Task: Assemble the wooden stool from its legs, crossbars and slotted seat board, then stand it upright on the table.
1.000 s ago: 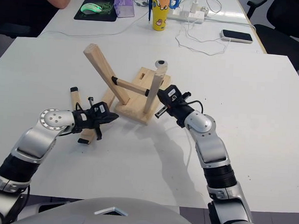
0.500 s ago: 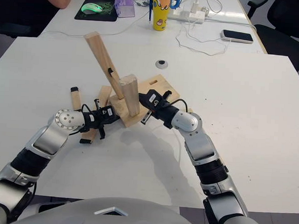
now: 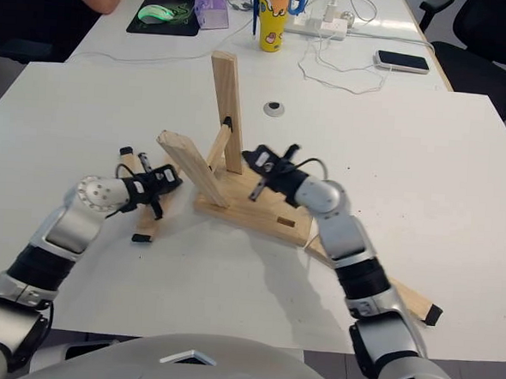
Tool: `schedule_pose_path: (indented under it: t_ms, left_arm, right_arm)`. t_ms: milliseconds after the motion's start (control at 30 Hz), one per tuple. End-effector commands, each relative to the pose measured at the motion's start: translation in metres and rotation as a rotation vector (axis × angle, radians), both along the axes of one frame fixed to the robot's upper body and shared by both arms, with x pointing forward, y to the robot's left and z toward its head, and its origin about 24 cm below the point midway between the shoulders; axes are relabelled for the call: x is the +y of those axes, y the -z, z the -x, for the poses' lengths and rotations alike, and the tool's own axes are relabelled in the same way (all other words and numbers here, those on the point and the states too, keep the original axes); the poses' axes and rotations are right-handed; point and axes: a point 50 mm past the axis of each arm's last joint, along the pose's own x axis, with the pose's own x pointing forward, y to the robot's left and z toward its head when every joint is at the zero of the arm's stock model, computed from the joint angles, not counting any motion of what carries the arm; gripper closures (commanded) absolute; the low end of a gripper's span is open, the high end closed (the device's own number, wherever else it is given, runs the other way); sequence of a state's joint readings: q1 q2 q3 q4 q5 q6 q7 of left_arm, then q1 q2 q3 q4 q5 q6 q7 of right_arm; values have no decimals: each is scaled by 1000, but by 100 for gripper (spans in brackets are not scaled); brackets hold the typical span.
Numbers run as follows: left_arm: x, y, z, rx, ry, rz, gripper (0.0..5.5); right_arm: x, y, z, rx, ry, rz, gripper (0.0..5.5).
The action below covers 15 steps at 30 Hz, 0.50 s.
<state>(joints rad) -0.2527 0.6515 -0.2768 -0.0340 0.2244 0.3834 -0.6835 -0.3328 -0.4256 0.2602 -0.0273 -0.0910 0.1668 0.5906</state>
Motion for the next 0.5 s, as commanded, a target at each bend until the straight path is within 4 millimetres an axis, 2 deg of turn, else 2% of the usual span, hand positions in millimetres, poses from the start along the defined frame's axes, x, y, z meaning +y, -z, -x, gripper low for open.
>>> schedule_pose_path:
  t_ms: [33, 133, 300, 400, 500]
  left_arm:
    - [23, -16, 13, -11, -52, 14, 545]
    - [16, -28, 29, 83, 47, 103, 545]
    - [-26, -39, 45, 242, 287, 233, 545]
    - [-51, -28, 50, 297, 377, 202, 545]
    - [-70, -8, 51, 315, 414, 113, 545]
  right_arm:
    - [-38, 1, -12, -2, 114, 84, 550]
    - [-59, 9, -27, 4, 182, 216, 550]
    - [-76, 11, -49, 51, 137, 366, 550]
    - [-78, 6, -61, 95, 48, 477, 550]
    - [-79, 4, -66, 163, -58, 581, 550]
